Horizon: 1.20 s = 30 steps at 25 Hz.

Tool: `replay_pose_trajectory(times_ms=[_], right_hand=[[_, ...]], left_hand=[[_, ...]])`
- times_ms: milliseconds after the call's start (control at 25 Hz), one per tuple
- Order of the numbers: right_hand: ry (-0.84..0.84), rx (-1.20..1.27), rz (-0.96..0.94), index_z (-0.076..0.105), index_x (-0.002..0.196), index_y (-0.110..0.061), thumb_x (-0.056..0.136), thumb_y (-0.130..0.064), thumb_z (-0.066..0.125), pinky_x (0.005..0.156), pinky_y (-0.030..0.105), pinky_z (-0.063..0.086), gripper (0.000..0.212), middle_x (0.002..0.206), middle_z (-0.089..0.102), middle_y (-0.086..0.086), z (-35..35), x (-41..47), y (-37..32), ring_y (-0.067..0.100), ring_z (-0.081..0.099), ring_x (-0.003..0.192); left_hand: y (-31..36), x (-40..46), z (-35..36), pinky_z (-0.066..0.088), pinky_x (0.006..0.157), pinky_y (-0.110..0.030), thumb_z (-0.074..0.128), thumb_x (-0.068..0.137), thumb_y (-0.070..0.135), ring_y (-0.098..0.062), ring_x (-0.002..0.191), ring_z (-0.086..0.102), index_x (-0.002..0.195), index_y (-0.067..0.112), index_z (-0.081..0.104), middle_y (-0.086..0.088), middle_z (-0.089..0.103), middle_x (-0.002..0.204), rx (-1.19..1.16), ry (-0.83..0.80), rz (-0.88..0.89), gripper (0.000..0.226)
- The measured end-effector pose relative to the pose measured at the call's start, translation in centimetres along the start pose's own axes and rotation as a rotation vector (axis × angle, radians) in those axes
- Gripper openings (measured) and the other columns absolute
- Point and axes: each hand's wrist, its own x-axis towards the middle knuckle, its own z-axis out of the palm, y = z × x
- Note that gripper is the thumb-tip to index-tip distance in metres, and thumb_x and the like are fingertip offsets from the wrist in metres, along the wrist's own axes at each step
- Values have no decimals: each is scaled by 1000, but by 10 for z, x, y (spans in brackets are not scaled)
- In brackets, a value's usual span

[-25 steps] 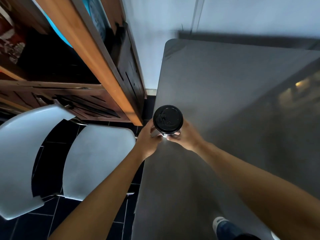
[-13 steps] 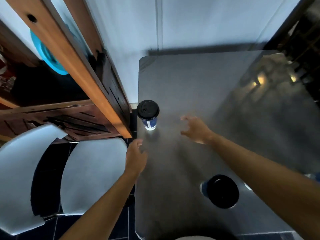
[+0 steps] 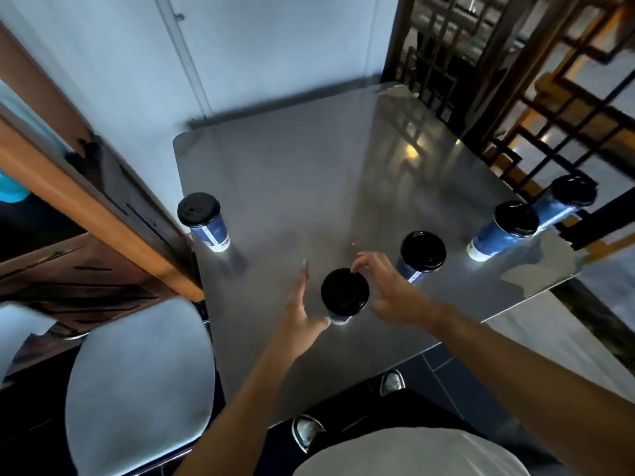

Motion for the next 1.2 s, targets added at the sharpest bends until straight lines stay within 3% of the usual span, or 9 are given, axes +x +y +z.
replay_pose_trajectory(times_ms=[80, 240, 360, 480, 600, 680, 880, 1040, 1200], right_hand=[[-87, -18, -29, 50, 128, -19, 66, 8, 59, 106, 10, 36, 69, 137, 44, 4, 5, -5, 17, 15, 44, 130], [-94, 105, -108, 52, 131, -16, 78, -4, 73, 97, 44, 53, 59, 124, 59, 5, 9, 2, 34, 24, 62, 112], [-150, 229, -118, 51, 135, -27, 86, -15, 73, 95, 39, 56, 56, 125, 64, 0, -7, 7, 40, 20, 67, 111], [-246, 350, -69, 48, 135, -40, 91, -37, 68, 73, 30, 59, 49, 112, 69, -3, -24, 13, 38, 16, 73, 92], [-306, 444, 57, 47, 123, -43, 84, -67, 55, 50, 34, 58, 47, 94, 71, 16, -28, 16, 26, 31, 72, 65], [-303, 487, 128, 53, 118, -33, 82, -74, 45, 46, 35, 55, 55, 91, 70, 22, -28, 20, 18, 29, 69, 58], [-143, 645, 315, 63, 89, -19, 97, -53, 42, 44, 29, 47, 40, 61, 63, 3, -22, 25, 9, 15, 60, 47], [-78, 657, 362, 64, 83, -19, 95, -50, 47, 44, 24, 44, 37, 51, 59, -5, -19, 31, 6, 14, 56, 45], [-84, 614, 347, 66, 88, -15, 90, -54, 46, 42, 25, 44, 44, 54, 59, -2, -19, 34, 2, 17, 56, 47]], left_hand=[[11, -5, 18, 32, 119, -33, 74, 73, 11, -6, 148, 34, 152, 57, 10, 5, 37, 160, -33, -4, 52, 111], [29, -14, 41, 48, 110, -36, 60, 85, -17, -19, 133, 55, 150, 35, 24, -10, 50, 149, -90, 104, 44, 91], [54, -19, 52, 51, 94, -24, 55, 87, -23, -4, 106, 66, 149, 27, 29, -5, 60, 133, -134, 211, -65, 84], [75, -31, 57, 54, 87, -38, 59, 93, -4, -18, 89, 65, 152, 24, 37, -10, 67, 100, -292, 327, -217, 69], [111, -36, 70, 51, 96, -57, 47, 103, 7, -42, 105, 63, 146, 10, 45, -32, 61, 128, -569, 428, -287, 43], [131, -32, 81, 43, 101, -66, 50, 100, 13, -45, 106, 55, 142, -6, 40, -42, 50, 135, -807, 509, -281, 47], [155, -30, 80, 56, 52, -30, 36, 100, 35, -29, 65, 69, 127, -7, 54, -21, 71, 84, -1082, 450, -469, 52], [154, -25, 76, 56, 55, -32, 39, 101, 34, -29, 66, 68, 132, -8, 55, -23, 70, 89, -1057, 499, -460, 55], [150, -26, 68, 54, 45, -26, 37, 102, 35, -23, 52, 70, 124, -5, 59, -16, 73, 69, -1034, 456, -463, 51]])
